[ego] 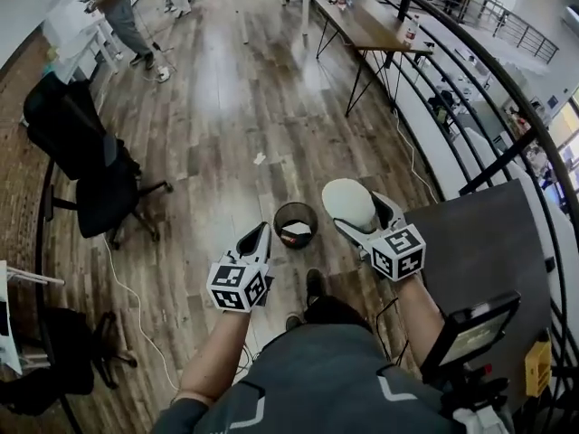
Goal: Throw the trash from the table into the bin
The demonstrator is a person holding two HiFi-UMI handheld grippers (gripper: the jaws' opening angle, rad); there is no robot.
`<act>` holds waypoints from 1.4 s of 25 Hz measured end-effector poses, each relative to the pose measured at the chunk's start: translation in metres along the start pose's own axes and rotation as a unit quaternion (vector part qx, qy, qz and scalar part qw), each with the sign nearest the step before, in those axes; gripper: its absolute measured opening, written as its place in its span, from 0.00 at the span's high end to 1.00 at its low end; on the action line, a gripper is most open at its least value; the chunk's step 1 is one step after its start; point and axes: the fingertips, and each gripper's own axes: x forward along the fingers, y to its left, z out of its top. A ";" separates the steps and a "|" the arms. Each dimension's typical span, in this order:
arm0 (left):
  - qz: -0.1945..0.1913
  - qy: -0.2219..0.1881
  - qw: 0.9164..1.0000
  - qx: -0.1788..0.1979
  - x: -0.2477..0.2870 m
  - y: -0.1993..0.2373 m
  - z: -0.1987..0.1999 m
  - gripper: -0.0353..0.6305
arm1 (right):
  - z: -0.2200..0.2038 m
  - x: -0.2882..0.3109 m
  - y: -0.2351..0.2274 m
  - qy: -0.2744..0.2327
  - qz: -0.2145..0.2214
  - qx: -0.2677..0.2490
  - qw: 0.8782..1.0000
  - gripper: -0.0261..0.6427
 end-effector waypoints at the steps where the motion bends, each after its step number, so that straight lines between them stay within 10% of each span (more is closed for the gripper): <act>1: 0.006 0.004 1.000 0.001 0.006 0.006 0.001 0.93 | -0.001 0.013 -0.005 0.004 0.008 0.002 1.000 0.28; 16: 0.121 0.082 0.987 -0.070 0.131 0.105 -0.050 0.93 | -0.069 0.180 -0.101 0.081 0.082 0.018 0.993 0.28; 27: 0.098 0.104 0.978 -0.152 0.214 0.163 -0.150 0.93 | -0.199 0.264 -0.115 0.172 0.079 0.050 0.981 0.28; 35: 0.095 0.137 0.976 -0.137 0.262 0.217 -0.253 0.93 | -0.318 0.329 -0.095 0.223 0.093 0.038 0.970 0.28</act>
